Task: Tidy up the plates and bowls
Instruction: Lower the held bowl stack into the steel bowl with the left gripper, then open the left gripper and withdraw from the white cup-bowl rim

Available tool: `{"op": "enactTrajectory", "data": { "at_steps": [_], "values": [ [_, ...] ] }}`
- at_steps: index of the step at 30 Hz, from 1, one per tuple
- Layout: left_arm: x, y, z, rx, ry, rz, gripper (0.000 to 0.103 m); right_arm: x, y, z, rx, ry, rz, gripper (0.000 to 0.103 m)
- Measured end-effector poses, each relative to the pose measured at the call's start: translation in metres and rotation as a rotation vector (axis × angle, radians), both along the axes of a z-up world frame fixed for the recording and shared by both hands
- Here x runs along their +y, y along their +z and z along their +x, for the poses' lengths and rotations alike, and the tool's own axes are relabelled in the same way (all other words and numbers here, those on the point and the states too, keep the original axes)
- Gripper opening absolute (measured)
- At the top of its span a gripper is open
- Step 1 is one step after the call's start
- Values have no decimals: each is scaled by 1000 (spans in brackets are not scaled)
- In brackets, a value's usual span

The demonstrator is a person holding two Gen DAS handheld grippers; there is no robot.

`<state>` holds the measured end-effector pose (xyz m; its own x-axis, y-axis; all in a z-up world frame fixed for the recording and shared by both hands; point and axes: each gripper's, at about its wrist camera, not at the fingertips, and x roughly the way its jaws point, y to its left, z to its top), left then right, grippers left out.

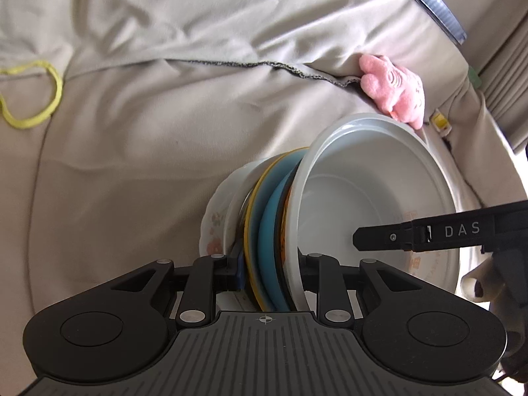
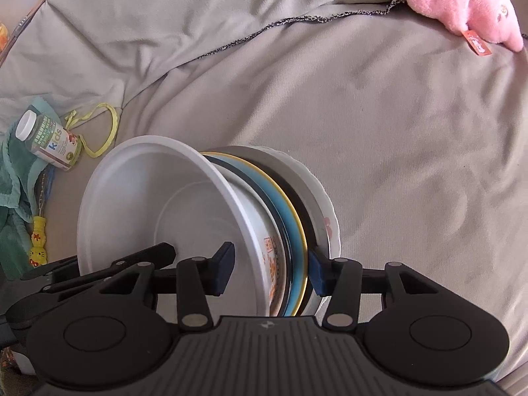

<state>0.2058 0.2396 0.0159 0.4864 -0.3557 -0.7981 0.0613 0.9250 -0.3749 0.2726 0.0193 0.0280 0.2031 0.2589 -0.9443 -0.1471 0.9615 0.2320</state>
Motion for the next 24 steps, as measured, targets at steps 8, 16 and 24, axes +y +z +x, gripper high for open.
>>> {"op": "enactTrajectory", "data": {
  "at_steps": [8,16,24],
  "values": [
    [-21,18,-13,-106,-50,174,30,-5,4,-8,-25,11,-6,47],
    [-20,24,-13,-146,-26,223,29,11,47,-23,-175,114,-40,48],
    [24,51,-28,-197,2,33,28,8,29,-23,-170,58,-93,48]
  ]
}}
